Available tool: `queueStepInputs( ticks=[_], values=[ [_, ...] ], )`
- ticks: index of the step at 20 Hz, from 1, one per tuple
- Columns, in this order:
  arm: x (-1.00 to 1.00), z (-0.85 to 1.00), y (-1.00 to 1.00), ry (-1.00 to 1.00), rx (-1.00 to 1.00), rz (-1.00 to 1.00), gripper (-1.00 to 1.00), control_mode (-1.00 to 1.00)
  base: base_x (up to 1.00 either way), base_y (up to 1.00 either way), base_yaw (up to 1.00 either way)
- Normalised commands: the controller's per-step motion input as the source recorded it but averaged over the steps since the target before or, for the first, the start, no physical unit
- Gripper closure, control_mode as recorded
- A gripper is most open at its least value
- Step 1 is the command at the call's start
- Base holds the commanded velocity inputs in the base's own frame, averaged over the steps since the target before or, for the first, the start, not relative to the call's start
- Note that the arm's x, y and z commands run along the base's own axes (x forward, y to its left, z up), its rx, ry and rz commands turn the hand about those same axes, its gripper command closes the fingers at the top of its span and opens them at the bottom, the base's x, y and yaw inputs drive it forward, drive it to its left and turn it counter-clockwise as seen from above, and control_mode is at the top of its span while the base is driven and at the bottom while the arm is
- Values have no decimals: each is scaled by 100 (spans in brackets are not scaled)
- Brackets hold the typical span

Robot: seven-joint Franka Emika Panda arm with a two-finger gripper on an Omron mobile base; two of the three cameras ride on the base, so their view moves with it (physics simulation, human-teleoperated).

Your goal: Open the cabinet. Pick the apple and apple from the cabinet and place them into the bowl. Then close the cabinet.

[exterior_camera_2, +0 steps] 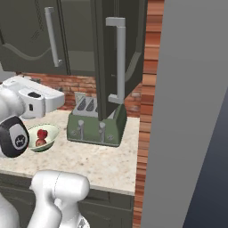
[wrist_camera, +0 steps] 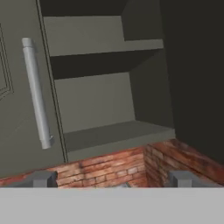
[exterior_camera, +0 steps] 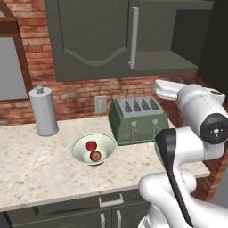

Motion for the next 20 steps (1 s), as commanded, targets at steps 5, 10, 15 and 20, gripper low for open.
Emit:
queueStepInputs(
  ticks=[5, 10, 15, 20],
  values=[
    [-100, 28, -31, 0, 13, 1, -100, -100, 0, 0, 0],
    [-97, 10, -58, -2, 12, 2, -100, -100, 0, 0, 0],
    [-35, 0, -71, -11, 5, 6, -100, -100, 0, 0, 0],
    [0, -6, -13, -7, 0, 5, -100, -100, 0, 0, 0]
  ],
)
